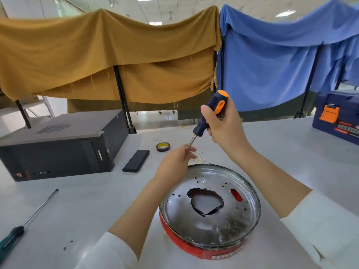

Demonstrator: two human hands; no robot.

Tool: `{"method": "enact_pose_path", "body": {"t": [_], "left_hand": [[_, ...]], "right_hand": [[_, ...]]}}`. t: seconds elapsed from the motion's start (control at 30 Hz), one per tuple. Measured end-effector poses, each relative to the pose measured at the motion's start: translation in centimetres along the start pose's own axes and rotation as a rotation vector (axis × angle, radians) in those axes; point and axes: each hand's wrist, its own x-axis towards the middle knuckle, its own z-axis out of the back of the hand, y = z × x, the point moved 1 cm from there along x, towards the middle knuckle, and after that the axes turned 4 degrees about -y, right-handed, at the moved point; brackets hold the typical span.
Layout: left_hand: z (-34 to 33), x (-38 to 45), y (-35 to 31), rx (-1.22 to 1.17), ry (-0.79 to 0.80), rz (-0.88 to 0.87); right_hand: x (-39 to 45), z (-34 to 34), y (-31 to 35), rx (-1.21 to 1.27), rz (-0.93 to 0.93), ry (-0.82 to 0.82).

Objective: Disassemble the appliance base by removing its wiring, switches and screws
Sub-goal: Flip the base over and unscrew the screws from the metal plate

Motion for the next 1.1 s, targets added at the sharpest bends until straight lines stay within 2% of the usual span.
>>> {"method": "enact_pose_path", "body": {"t": [0.07,0.13,0.23,0.3,0.4,0.53,0.87,1.1], "left_hand": [[-0.5,0.3,-0.6,-0.262,0.032,0.060],[-1.3,0.7,-0.6,-0.350,0.085,0.048],[-2.3,1.3,0.5,-0.205,0.180,-0.017],[-2.6,1.8,1.9,0.041,0.206,-0.044],[-2.2,2.2,4.5,0.278,0.216,0.020],[-2.7,1.6,6.8,0.286,0.243,0.164],[-3.3,1.6,7.5,0.340,0.196,0.104],[-3.5,1.6,7.7,0.346,0.188,0.110]], "right_hand": [[0.4,-0.5,0.3,-0.002,0.041,0.020],[0.9,-0.8,0.3,-0.098,0.103,0.054],[1.3,-1.1,0.0,-0.281,0.230,0.066],[1.4,-1.2,-0.5,-0.295,0.263,0.059],[1.6,-1.0,-1.8,-0.321,0.265,0.035],[1.5,-0.9,-3.5,-0.355,0.253,0.001],[2.0,-0.8,-4.9,-0.444,0.247,-0.012],[2.4,-0.5,-5.1,-0.419,0.266,-0.042]]}}
